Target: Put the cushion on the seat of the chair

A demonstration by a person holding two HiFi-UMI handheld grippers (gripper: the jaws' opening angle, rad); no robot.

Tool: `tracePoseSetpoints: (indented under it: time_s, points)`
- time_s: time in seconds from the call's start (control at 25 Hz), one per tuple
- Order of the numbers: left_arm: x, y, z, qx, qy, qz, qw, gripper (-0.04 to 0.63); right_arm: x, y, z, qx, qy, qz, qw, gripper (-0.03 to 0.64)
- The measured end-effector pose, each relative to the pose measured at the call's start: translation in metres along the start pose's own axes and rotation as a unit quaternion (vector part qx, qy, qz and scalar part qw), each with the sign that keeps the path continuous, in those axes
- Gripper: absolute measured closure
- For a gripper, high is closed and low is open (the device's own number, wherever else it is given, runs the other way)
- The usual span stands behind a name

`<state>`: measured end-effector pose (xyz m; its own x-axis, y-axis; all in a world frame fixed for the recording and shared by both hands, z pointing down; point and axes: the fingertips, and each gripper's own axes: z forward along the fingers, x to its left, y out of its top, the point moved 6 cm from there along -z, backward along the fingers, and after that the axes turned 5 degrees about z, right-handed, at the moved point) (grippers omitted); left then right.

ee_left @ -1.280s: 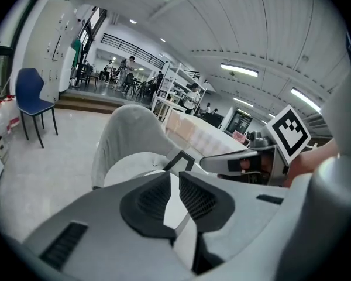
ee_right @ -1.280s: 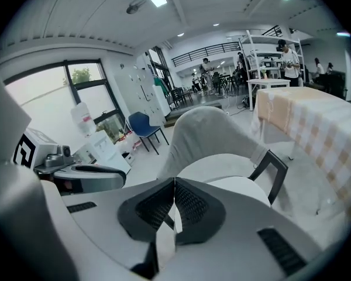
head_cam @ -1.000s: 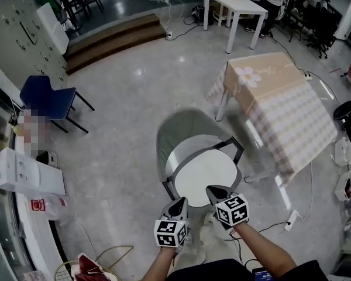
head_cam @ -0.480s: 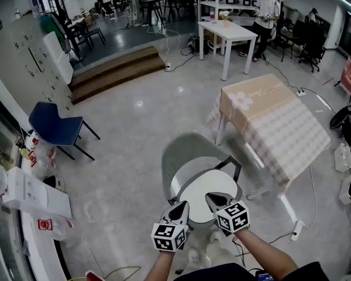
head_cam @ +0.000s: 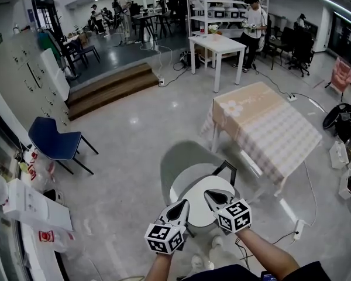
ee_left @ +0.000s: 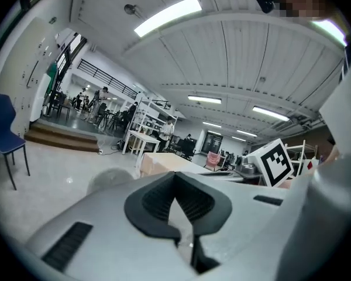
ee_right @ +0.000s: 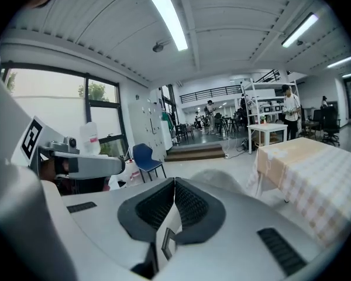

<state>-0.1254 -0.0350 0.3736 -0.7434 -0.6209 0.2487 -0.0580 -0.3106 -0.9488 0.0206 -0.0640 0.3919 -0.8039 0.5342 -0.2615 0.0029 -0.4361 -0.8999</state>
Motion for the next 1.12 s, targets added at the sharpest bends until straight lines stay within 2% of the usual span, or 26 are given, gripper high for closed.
tracePoseSetpoints:
  time_s: [0.16, 0.52, 0.72, 1.12]
  points:
    - [-0.004, 0.002, -0.007, -0.005, -0.012, 0.015, 0.9998, 0.591, 0.006, 0.004, -0.008, -0.015, -0.011, -0.004, 1.000, 0.598]
    - [-0.006, 0.012, -0.016, -0.011, -0.013, 0.041, 0.9990, 0.591, 0.016, 0.012, -0.012, -0.037, -0.015, -0.007, 0.999, 0.598]
    - [-0.008, 0.024, -0.020, -0.032, -0.017, 0.024, 0.9991, 0.591, 0.020, 0.024, -0.020, -0.046, -0.018, -0.010, 0.999, 0.598]
    - [-0.047, 0.027, -0.023, -0.045, -0.020, 0.021, 0.9986, 0.591, 0.021, 0.031, -0.064, -0.071, -0.014, -0.014, 0.997, 0.598]
